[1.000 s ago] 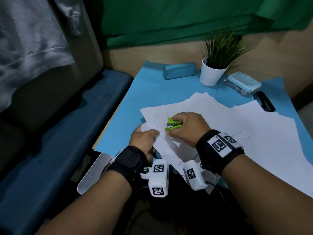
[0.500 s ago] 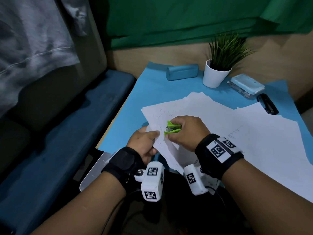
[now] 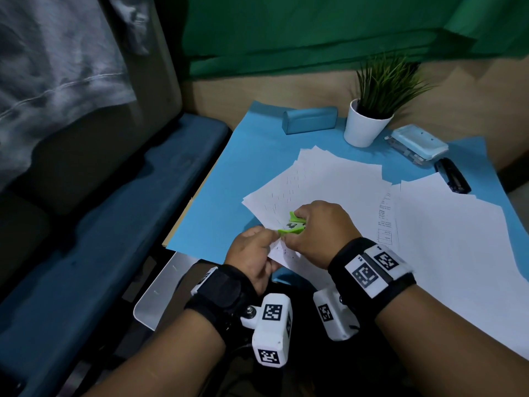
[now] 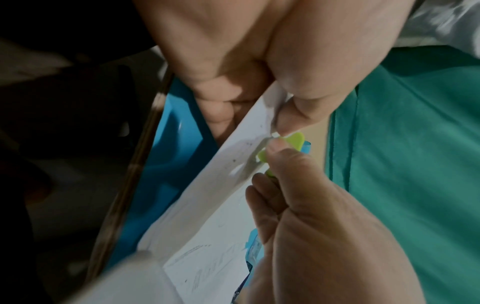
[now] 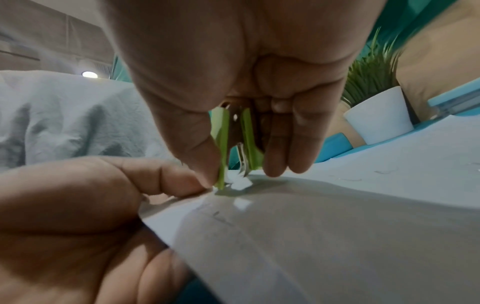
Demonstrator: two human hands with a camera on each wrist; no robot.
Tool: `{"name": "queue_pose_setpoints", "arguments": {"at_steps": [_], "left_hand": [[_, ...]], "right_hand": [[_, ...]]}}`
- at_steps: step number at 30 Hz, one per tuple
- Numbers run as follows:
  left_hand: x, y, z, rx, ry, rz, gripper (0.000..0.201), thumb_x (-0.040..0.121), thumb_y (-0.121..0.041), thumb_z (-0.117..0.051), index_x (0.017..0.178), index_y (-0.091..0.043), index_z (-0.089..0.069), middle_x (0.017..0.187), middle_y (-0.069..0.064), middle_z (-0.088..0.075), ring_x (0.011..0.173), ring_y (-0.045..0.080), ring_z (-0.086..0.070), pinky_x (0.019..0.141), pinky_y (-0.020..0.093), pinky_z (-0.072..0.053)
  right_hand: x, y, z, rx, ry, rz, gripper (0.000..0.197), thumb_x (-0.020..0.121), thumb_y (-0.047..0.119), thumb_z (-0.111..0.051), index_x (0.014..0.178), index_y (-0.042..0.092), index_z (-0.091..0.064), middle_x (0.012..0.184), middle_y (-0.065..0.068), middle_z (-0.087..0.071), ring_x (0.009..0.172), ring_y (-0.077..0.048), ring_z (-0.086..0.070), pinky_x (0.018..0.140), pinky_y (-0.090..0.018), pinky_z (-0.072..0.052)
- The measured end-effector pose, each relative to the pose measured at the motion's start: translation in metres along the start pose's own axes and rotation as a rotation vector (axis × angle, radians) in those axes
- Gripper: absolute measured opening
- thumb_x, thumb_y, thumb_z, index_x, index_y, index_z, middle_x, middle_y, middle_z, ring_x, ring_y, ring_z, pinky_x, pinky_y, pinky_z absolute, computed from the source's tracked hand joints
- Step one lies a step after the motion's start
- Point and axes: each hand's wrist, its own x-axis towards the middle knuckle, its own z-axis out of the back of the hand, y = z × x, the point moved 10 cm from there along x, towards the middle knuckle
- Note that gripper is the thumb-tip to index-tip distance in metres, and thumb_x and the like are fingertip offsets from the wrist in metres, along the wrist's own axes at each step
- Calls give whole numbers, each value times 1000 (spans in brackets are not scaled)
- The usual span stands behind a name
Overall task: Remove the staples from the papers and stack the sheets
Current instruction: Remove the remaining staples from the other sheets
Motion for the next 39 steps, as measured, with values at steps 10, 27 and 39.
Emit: {"name": "queue_pose_setpoints", "arguments": {"at_steps": [10,27,39], "left_hand": [[-4,0,-9,93,59,-135,29,95,9,-46,113,4,-68,109,38,-67,86,37,-64,74,39,-55],[-6,-7,-14,238,73,-246,32,92,12,-48,99,-4,-75,92,20,-74,79,27,-65,74,34,-53],[6,3,-5,163,-107,-47,21,89,9,-45,96,4,-64,83,18,-67,73,29,-62,67,36,-54]], "right_hand": [[-6,-3,3,26,-9,-7,51,76,47,-69,56,23,-29,61,5,-35,70,-21,-41,52,-26,-21],[-5,-4,3,-28,12,21,43,78,46,-69,58,20,-40,63,5,-42,72,-21,-46,64,-28,-30],[-3,-55,-34,1007,137,-443,26,73,3,-79,87,-15,-67,70,-23,-64,59,-26,-59,67,-43,-59]]}}
